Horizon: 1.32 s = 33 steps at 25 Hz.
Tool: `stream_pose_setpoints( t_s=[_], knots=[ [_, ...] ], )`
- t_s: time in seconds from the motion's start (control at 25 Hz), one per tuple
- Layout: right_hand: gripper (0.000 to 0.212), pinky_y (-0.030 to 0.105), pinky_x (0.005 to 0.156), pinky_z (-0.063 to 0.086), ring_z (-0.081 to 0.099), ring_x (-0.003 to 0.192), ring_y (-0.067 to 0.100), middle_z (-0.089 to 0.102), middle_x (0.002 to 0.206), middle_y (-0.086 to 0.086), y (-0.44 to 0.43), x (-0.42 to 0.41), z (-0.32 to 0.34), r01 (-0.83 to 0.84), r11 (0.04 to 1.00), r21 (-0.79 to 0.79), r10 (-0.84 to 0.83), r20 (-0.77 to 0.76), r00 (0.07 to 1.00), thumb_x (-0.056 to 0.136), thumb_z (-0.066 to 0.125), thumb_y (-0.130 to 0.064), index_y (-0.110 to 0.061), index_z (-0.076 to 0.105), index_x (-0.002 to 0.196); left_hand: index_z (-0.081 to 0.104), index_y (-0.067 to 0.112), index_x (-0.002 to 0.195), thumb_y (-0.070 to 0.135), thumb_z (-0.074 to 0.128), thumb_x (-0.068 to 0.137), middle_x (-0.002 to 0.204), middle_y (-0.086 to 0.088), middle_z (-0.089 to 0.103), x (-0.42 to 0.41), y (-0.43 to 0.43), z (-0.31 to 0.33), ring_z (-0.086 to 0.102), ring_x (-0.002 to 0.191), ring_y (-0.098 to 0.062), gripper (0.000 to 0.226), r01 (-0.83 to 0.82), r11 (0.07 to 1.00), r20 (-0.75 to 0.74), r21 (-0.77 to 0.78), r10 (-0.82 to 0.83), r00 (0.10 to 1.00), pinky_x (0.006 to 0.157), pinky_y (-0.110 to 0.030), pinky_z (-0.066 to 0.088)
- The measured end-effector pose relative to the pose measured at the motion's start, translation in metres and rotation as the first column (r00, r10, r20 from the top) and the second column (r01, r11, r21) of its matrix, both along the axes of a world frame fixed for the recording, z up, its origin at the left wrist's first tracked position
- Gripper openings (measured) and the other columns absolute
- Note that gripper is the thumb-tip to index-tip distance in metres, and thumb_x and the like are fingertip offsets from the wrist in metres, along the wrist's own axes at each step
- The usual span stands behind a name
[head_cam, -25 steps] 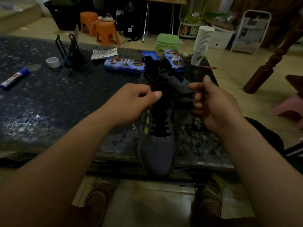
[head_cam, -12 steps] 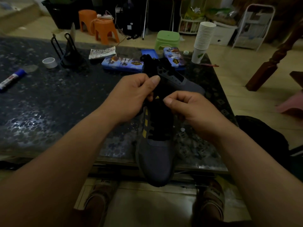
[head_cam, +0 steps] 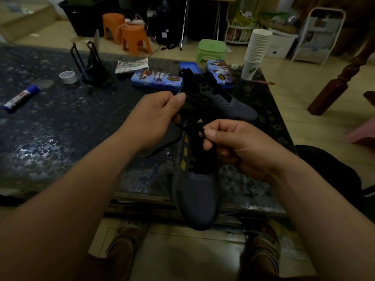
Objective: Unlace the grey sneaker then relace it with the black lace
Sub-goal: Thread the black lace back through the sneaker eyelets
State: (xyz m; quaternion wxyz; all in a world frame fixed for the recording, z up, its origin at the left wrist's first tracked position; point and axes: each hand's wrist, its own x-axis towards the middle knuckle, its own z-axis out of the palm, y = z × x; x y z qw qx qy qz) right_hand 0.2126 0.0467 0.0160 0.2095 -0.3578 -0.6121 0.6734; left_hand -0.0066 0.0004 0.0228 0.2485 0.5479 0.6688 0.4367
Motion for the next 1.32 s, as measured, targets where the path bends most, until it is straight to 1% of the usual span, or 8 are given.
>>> stream_pose_setpoints(
  t_s=[0.12, 0.24, 0.44, 0.64, 0.76, 0.92, 1.08, 1.32],
  knots=[
    [0.014, 0.016, 0.042, 0.031, 0.04, 0.046, 0.005, 0.072, 0.075, 0.002, 0.003, 0.005, 0.0, 0.141, 0.973, 0.185, -0.17, 0.148, 0.974, 0.098, 0.068, -0.021, -0.009, 0.072, 0.091, 0.06, 0.014, 0.076, 0.043, 0.055, 0.105, 0.069, 0.007, 0.063, -0.01, -0.003, -0.004, 0.052, 0.065, -0.008, 0.041, -0.09, 0.991, -0.097, -0.095, 0.081, 0.992, 0.065, -0.031, 0.041],
    [0.011, 0.012, 0.046, 0.037, 0.049, 0.047, -0.002, 0.077, 0.086, 0.008, 0.002, 0.001, 0.006, 0.143, 0.958, 0.249, -0.173, 0.103, 0.98, 0.1, 0.063, -0.009, -0.005, 0.073, 0.105, 0.065, 0.021, 0.106, 0.032, 0.055, 0.104, 0.096, 0.007, 0.061, 0.015, -0.01, 0.003, 0.056, 0.092, -0.009, 0.015, -0.003, 0.996, -0.287, 0.09, 0.029, 0.958, 0.078, -0.03, 0.046],
    [0.012, 0.02, 0.055, 0.05, 0.064, 0.063, 0.013, 0.075, 0.082, 0.016, 0.009, -0.009, 0.014, 0.173, 0.918, 0.357, -0.191, 0.015, 0.981, 0.097, 0.068, -0.009, -0.002, 0.061, 0.104, 0.063, 0.025, 0.095, 0.037, 0.053, 0.106, 0.083, 0.007, 0.063, 0.042, -0.004, 0.003, 0.055, 0.069, -0.006, 0.019, 0.218, 0.973, -0.187, -0.075, -0.229, 0.955, 0.064, -0.032, 0.046],
    [0.015, 0.027, 0.061, 0.054, 0.067, 0.069, 0.018, 0.073, 0.08, 0.005, 0.033, 0.004, 0.008, 0.405, 0.906, 0.122, -0.417, 0.103, 0.903, 0.105, 0.057, -0.023, -0.012, 0.064, 0.099, 0.065, 0.021, 0.087, 0.036, 0.06, 0.104, 0.058, 0.014, 0.051, 0.021, 0.012, 0.004, 0.041, 0.049, 0.0, 0.023, 0.107, 0.993, 0.074, -0.057, -0.102, 0.992, 0.053, -0.02, 0.039],
    [0.039, 0.035, 0.069, 0.06, 0.071, 0.077, 0.022, 0.072, 0.088, 0.009, 0.031, -0.004, -0.003, 0.293, 0.938, 0.185, -0.337, 0.297, 0.893, 0.101, 0.063, -0.044, -0.005, 0.067, 0.103, 0.063, 0.018, 0.088, 0.035, 0.06, 0.104, 0.051, 0.015, 0.05, 0.027, 0.018, -0.005, 0.041, 0.045, 0.002, 0.024, 0.131, 0.989, 0.142, -0.075, -0.119, 0.983, 0.046, -0.016, 0.035],
    [0.048, 0.051, 0.079, 0.064, 0.075, 0.089, 0.029, 0.076, 0.096, 0.014, 0.031, -0.011, -0.009, 0.244, 0.939, 0.241, -0.326, 0.405, 0.854, 0.091, 0.073, -0.048, -0.003, 0.071, 0.106, 0.068, 0.019, 0.093, 0.032, 0.06, 0.105, 0.074, 0.003, 0.066, 0.032, 0.022, -0.013, 0.053, 0.056, 0.001, 0.02, 0.145, 0.981, -0.02, -0.129, -0.149, 0.989, 0.05, -0.018, 0.043],
    [0.024, 0.036, 0.069, 0.063, 0.074, 0.1, 0.032, 0.074, 0.104, 0.02, 0.033, -0.004, -0.008, 0.275, 0.96, 0.048, -0.276, 0.31, 0.91, 0.097, 0.066, -0.023, 0.0, 0.072, 0.105, 0.069, 0.021, 0.094, 0.03, 0.059, 0.105, 0.089, -0.003, 0.069, 0.033, 0.025, -0.017, 0.063, 0.077, -0.014, 0.018, 0.163, 0.972, -0.143, -0.171, -0.189, 0.972, 0.067, -0.034, 0.049],
    [0.009, 0.037, 0.071, 0.062, 0.072, 0.101, 0.03, 0.069, 0.101, 0.014, 0.037, 0.007, -0.015, 0.248, 0.967, -0.065, -0.228, 0.22, 0.948, 0.099, 0.065, -0.018, -0.01, 0.07, 0.099, 0.068, 0.023, 0.089, 0.032, 0.062, 0.103, 0.089, 0.01, 0.056, 0.038, 0.03, -0.018, 0.047, 0.08, -0.001, 0.017, 0.2, 0.964, -0.261, -0.177, -0.242, 0.934, 0.071, -0.022, 0.036]
  ],
)
